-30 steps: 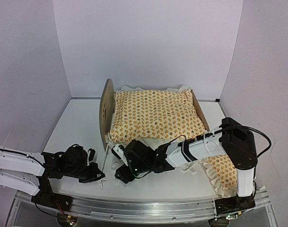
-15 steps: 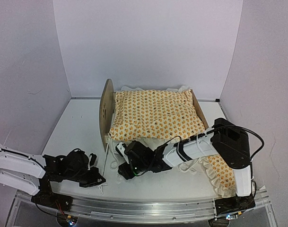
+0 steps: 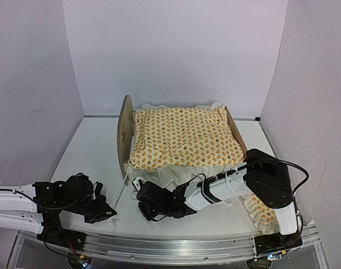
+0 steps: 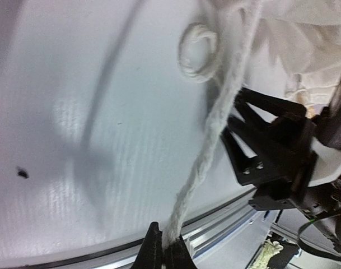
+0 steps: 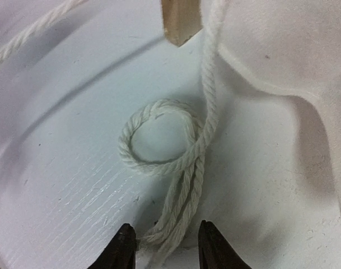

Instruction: Set up the pet bed

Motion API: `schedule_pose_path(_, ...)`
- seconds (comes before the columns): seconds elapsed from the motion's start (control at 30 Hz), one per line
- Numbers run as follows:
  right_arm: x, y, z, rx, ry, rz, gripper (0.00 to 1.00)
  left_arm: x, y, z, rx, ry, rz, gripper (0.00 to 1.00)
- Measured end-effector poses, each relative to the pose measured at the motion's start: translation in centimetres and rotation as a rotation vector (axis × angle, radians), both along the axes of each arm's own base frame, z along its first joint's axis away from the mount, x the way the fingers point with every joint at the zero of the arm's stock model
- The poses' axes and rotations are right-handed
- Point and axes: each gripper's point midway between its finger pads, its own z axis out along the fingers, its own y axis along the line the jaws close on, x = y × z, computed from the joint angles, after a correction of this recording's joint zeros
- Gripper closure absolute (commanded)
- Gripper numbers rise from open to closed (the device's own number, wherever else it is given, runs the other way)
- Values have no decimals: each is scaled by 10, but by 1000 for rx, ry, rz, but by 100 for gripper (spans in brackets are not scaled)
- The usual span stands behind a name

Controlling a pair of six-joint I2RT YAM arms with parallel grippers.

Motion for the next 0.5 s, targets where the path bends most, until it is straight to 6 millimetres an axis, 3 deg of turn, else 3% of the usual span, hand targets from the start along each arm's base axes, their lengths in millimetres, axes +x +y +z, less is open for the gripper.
schedule_pose_path(0.17,2,-1,0,-11,-36,-22,99,-4,10,3,132,56,-2,100)
schedule_pose_path(0.27,1,0,1,-1,-39,-14,100,-1,11,8,156,42,6,100)
schedule_pose_path(0.37,-2,1,6,3,-34,6,100,3,20,-4,230,33,17,100)
schedule_pose_path(0.43,-5,3,21,22,-28,29,100,5,25,-15,291,29,14,100)
schedule_pose_path(0.5,-9,6,49,75,-24,49,100,6,28,-24,337,26,-1,100)
